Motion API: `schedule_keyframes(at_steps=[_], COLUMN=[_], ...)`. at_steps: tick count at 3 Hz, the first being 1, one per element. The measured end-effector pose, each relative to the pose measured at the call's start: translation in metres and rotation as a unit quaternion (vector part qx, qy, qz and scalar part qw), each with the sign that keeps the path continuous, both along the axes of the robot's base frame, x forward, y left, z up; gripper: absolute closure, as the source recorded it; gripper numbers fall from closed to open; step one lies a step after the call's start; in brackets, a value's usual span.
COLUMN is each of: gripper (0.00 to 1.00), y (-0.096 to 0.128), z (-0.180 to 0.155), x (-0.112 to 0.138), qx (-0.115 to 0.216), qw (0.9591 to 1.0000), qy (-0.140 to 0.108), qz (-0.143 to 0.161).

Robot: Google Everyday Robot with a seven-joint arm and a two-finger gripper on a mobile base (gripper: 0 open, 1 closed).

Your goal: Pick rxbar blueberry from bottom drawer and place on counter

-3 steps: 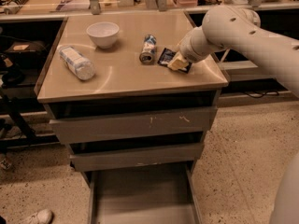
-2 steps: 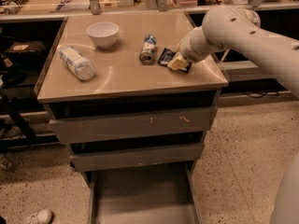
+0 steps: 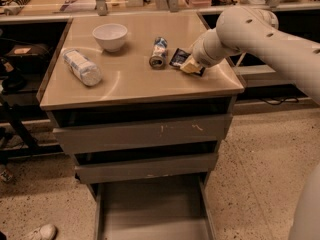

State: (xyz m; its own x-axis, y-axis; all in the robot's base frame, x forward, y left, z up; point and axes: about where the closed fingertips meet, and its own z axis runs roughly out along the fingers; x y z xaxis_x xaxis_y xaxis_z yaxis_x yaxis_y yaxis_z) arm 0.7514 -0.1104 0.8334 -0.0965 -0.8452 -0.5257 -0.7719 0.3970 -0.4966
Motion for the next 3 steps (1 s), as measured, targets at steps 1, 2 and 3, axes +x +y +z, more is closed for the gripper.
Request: schedule_keyframes(at_steps=[1,2,3], gripper=[0.11,0.0,0.0], y=[0.0001,0.0002,0.0002], z=[-0.0001,-0.0002,-0.0002], x=[0.0,0.0,0.0], qx=[0.0,0.0,0.0], qw=[1.0,1.0,1.0], qy=[0.0,0.0,0.0], qz=[0.0,0.0,0.0])
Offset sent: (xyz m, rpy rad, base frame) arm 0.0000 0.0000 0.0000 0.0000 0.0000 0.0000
